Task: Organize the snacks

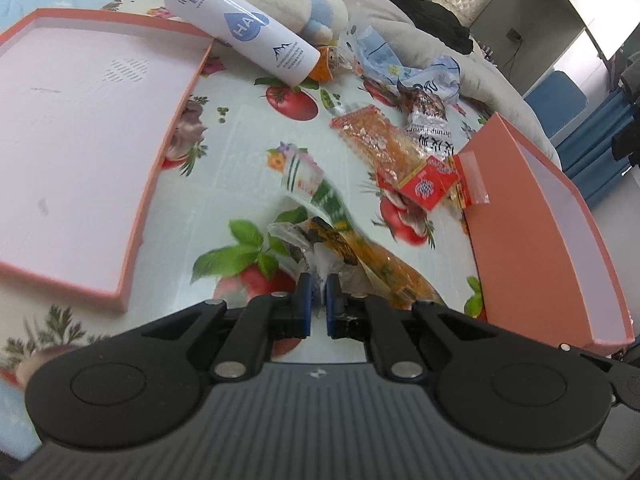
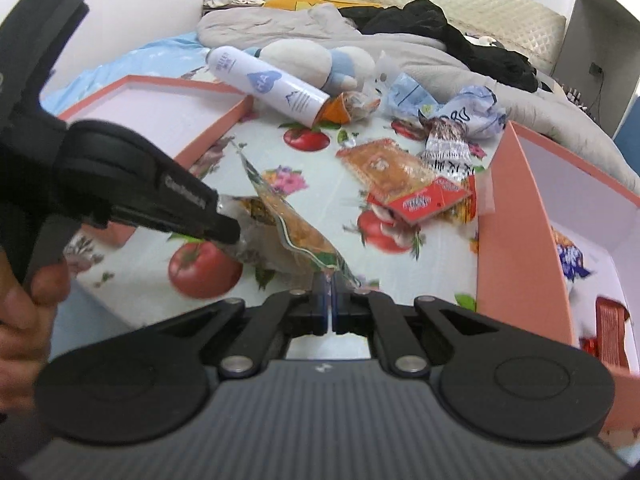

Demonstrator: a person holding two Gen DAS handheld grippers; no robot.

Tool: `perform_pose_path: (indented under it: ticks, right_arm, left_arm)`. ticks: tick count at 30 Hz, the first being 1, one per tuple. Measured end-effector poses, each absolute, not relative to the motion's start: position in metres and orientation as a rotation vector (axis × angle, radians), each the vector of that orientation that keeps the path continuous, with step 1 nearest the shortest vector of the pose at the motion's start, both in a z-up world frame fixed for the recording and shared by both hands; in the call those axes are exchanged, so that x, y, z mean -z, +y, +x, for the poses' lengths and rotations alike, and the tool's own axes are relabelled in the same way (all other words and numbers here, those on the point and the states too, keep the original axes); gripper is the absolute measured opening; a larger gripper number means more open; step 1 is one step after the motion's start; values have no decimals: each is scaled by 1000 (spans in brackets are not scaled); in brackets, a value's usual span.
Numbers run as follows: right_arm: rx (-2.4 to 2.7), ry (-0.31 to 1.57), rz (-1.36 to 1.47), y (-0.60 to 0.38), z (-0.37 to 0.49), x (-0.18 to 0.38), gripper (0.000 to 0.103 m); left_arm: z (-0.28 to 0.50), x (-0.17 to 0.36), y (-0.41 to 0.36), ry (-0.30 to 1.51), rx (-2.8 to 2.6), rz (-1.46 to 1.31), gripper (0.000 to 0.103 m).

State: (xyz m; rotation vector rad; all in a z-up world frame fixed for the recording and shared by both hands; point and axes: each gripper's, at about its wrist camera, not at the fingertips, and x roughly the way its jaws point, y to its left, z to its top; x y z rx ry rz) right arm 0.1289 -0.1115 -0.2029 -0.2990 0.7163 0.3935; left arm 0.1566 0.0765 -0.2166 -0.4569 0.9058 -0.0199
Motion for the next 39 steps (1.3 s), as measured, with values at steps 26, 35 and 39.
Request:
perform_pose_path:
  ticks: [26, 35, 39]
  right_arm:
    - [-543, 774, -97, -156, 86, 204, 73]
    - [-575, 739, -107, -137, 133, 199, 87]
    - [-544, 798, -147, -123, 167, 215, 87]
  left_arm:
    - [80, 219, 103, 873, -88, -508, 7]
    - [74, 223, 103, 870, -94, -505, 7]
    - [75, 224, 103, 872, -92, -509, 7]
